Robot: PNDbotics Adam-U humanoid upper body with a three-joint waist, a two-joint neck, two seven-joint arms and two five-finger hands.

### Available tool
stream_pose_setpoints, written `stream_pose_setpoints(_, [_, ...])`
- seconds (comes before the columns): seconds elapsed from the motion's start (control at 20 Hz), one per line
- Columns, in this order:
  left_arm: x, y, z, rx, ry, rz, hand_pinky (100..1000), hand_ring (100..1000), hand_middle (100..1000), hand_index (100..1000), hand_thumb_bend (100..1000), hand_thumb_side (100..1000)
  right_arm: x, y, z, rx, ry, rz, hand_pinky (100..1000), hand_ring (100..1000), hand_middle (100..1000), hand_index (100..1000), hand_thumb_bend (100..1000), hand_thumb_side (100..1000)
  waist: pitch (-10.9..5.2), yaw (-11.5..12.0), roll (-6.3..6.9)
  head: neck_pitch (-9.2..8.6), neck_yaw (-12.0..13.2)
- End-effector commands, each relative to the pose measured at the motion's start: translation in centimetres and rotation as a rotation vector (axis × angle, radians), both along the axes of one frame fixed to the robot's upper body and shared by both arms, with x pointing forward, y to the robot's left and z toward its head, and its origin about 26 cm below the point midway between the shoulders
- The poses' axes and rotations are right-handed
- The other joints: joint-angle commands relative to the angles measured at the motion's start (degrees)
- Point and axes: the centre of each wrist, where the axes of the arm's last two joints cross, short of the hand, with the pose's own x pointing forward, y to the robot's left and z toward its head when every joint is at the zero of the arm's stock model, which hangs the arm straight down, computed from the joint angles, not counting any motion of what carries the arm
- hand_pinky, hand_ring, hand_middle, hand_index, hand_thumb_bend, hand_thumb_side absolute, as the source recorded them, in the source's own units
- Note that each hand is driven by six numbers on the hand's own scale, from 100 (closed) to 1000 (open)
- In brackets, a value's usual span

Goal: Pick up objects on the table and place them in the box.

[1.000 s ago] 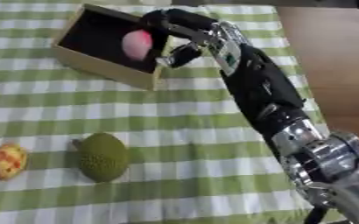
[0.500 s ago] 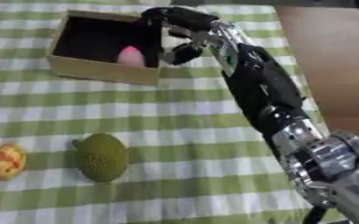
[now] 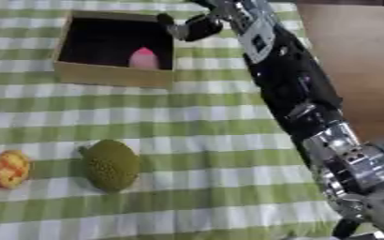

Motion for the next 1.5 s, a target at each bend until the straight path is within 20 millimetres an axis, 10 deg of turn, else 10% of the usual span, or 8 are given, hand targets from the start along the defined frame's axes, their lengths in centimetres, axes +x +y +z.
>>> stream_pose_setpoints(0.05, [-0.5,0.6,1.8,0.107,-0.053,0.059,668,773,727,862,100,566,-3.6,-1.8,5.0,0.123,0.0,0.116,983,952,683,968,100,100,-1.89,-0.2,0.8,0.34,0.6])
stream_pose_setpoints(0.6, [-1.5,3.0,3.9,0.756,-0.001,0.36,734,795,746,902,100,339,-14.5,-8.3,7.8,0.322,0.041,0.252,967,932,665,940,100,100,-2.12,-1.6,1.59,1.33,1.7])
stream_pose_setpoints(1.5, [-1.9,3.7,3.4,1.361,0.208,0.294,867,876,813,917,180,418,-18.2,-10.5,4.6,0.415,0.055,0.14,978,932,658,931,100,100,-2.44,-2.5,2.4,0.76,2.1])
